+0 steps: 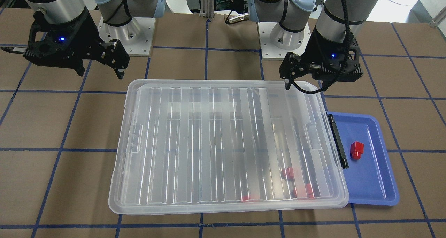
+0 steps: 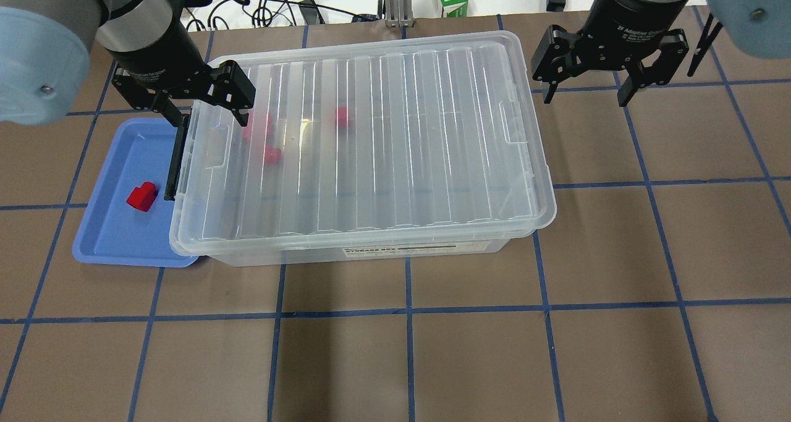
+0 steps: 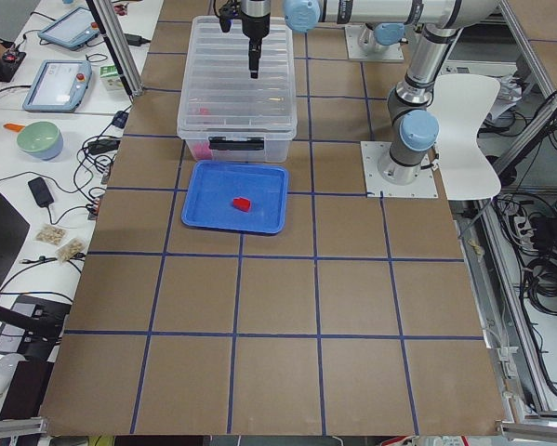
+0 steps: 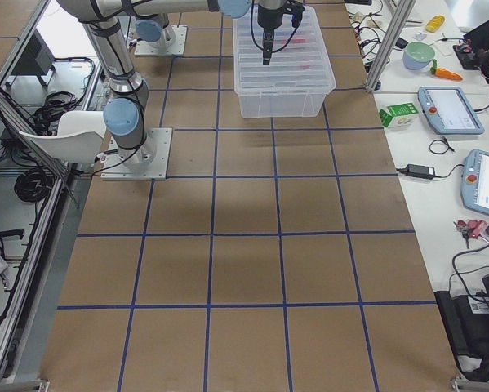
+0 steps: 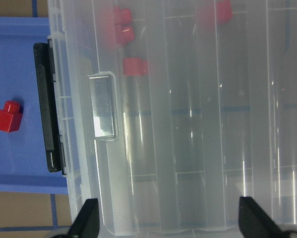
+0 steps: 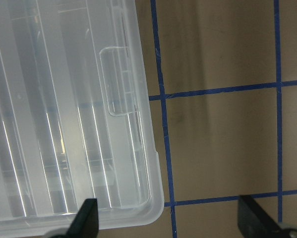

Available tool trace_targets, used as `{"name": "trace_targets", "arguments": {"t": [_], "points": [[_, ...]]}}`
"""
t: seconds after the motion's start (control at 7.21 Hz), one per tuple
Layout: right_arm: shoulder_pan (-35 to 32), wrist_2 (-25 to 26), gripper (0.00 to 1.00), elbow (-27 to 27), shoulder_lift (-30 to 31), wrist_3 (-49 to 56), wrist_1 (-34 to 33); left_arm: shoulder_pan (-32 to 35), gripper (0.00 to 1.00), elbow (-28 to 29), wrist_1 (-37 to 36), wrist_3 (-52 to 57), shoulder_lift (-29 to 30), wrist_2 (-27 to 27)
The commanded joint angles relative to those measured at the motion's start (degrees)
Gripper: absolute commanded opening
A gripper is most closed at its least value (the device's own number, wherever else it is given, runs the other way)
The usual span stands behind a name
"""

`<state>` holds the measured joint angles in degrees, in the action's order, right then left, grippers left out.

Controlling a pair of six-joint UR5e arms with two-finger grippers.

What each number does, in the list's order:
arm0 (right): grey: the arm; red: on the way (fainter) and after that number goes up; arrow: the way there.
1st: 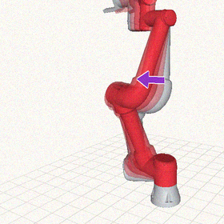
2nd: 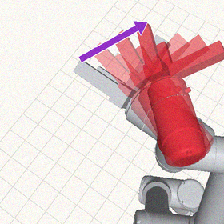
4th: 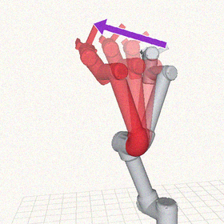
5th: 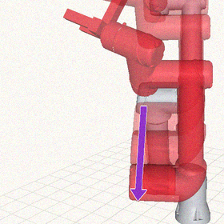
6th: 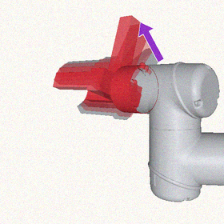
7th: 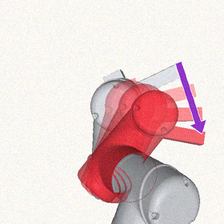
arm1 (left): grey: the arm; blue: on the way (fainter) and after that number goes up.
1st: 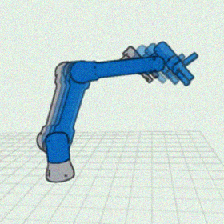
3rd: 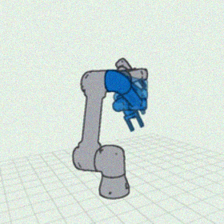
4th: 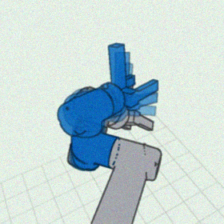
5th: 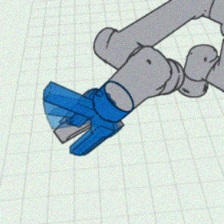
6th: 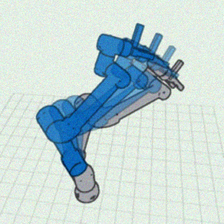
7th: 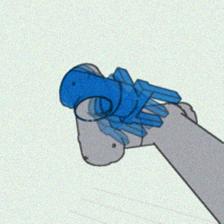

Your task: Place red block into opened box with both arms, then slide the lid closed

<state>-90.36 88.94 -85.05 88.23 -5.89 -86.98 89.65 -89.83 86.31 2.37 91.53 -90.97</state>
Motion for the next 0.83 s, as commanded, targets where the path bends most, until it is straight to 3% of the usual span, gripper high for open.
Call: {"name": "trace_targets", "arguments": {"t": [0.0, 0.69], "points": [[0.01, 0.09, 1.0, -0.02, -0.08, 0.09, -0.03, 0.0, 1.0, 0.0, 0.0, 0.0, -0.04, 0.01], [0.36, 0.36, 1.0, -0.11, -1.74, 1.05, -0.9, 0.0, 1.0, -0.17, 0.0, 0.0, 0.14, 0.01]]}}
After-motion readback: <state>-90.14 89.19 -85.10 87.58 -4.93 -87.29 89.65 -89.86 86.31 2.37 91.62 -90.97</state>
